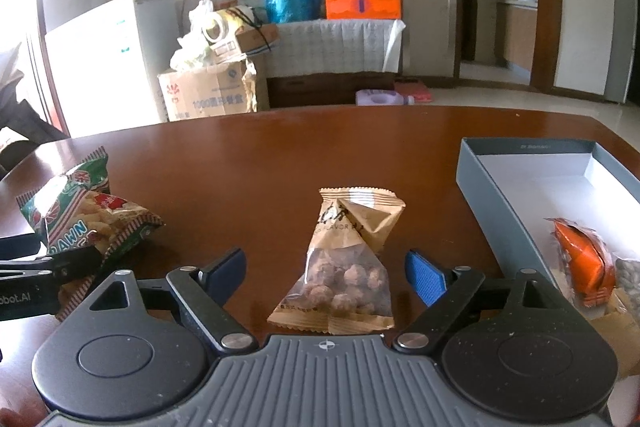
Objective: Organize snacks
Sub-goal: 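Close the left gripper on the green shrimp-cracker bag while the right gripper grasps the tan nut packet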
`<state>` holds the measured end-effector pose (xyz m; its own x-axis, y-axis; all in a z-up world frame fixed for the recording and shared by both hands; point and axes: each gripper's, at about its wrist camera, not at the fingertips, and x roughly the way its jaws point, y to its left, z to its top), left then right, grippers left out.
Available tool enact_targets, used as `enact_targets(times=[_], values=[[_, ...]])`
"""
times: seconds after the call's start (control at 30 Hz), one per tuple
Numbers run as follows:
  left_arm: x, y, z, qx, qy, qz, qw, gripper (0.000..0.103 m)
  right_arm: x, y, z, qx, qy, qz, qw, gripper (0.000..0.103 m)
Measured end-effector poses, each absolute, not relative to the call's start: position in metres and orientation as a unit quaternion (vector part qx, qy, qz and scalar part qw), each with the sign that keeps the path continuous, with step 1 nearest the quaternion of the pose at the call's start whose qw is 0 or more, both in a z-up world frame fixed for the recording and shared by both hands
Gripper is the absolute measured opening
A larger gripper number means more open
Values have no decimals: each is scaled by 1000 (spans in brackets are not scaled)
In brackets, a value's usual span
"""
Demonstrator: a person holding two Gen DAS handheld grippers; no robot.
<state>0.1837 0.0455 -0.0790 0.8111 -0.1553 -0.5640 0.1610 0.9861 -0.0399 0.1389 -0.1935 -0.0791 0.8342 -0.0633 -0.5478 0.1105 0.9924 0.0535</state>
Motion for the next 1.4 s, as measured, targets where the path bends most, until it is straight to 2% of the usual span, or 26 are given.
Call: enact_targets(times=[0.47, 0.6, 0.7, 0.77, 0.9, 1.07, 1.17, 1.23, 1.4], values=[[201, 41, -88, -10, 306, -85, 948, 92, 150, -186, -80, 34, 295, -25, 954, 86], [203, 40, -89, -14, 308, -85, 948, 92, 155, -184, -81, 29, 302, -9, 953, 76], [204, 39, -90, -13, 308, -85, 948, 92, 157, -181, -81, 25, 301, -5, 953, 75], [204, 39, -90, -14, 308, -84, 947, 92, 159, -180, -80, 30, 297, -6, 954, 76], [206, 37, -91, -14, 309, -84, 947, 92, 167, -186, -80, 48, 299, -20, 953, 86], [211, 37, -93, -8, 310, -85, 947, 96, 173, -190, -81, 56, 299, -21, 952, 88], [215, 38, -94, -10, 310, -86, 947, 96, 177, -188, -81, 44, 301, -15, 953, 81], [216, 37, -94, -12, 311, -86, 946, 96, 179, -185, -80, 32, 302, -13, 953, 72], [216, 37, -93, -11, 311, -86, 946, 96, 179, -178, -80, 18, 301, -4, 953, 63]])
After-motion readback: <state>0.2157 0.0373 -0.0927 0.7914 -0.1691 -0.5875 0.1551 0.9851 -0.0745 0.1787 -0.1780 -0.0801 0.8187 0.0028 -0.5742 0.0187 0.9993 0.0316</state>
